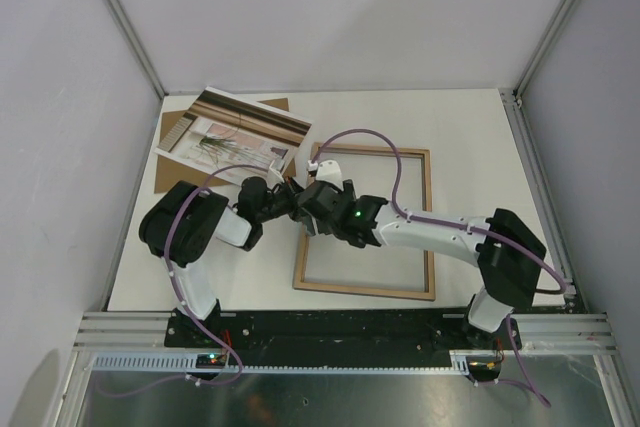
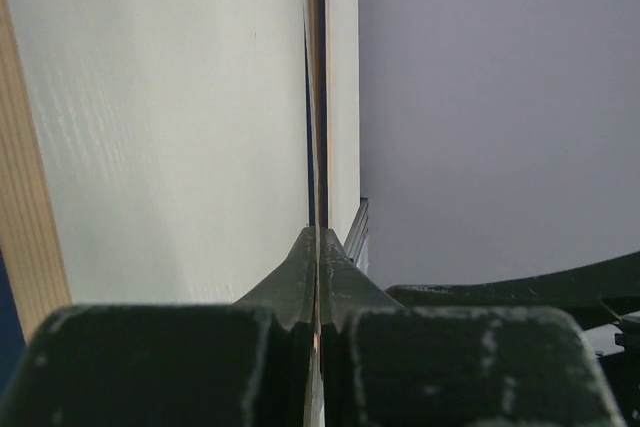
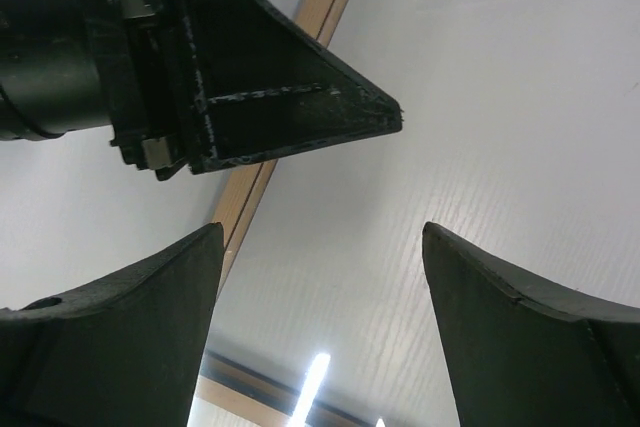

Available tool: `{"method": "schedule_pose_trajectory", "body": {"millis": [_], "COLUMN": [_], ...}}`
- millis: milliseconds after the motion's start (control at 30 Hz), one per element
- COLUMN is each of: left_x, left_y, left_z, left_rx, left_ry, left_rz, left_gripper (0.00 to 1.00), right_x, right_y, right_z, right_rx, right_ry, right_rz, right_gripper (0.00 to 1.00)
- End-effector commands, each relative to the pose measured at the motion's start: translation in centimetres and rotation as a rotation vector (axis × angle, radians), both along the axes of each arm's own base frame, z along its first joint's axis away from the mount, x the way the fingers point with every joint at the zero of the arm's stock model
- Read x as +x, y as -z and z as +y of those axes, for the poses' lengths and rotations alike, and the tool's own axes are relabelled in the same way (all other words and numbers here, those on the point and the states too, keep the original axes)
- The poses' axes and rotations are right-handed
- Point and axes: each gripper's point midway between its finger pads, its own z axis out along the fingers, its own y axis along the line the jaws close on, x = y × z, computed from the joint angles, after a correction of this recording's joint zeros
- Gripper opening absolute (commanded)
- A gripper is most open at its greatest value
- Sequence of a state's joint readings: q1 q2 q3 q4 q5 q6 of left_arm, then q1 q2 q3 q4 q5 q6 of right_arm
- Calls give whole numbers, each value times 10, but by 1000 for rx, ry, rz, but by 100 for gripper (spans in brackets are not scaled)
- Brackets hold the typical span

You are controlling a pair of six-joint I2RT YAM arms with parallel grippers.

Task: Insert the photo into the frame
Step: Place the glass panel in the frame body.

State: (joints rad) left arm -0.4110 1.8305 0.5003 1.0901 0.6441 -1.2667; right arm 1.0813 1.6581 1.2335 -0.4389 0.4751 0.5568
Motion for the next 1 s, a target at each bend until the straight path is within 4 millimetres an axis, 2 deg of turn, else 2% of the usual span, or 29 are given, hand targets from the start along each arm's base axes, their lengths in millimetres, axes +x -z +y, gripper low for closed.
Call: {"method": "schedule_pose_trajectory", "body": {"millis": [0, 500, 967], "left_x": [6, 6, 6], "left_y": [-15, -16, -16], "left_z": [-5, -5, -4], "left_rx": [-23, -18, -7], "left_ry": [28, 27, 27], "left_rz": [-68, -67, -76], "left_gripper": [0, 0, 0], "right_x": [6, 6, 8], "right_y": [-13, 10, 19], "right_z": [11, 20, 17], "right_rx": [-28, -146, -191], "right_ry": [5, -19, -7], "right_rz": [-66, -66, -51], "right_gripper": [85, 87, 87]}}
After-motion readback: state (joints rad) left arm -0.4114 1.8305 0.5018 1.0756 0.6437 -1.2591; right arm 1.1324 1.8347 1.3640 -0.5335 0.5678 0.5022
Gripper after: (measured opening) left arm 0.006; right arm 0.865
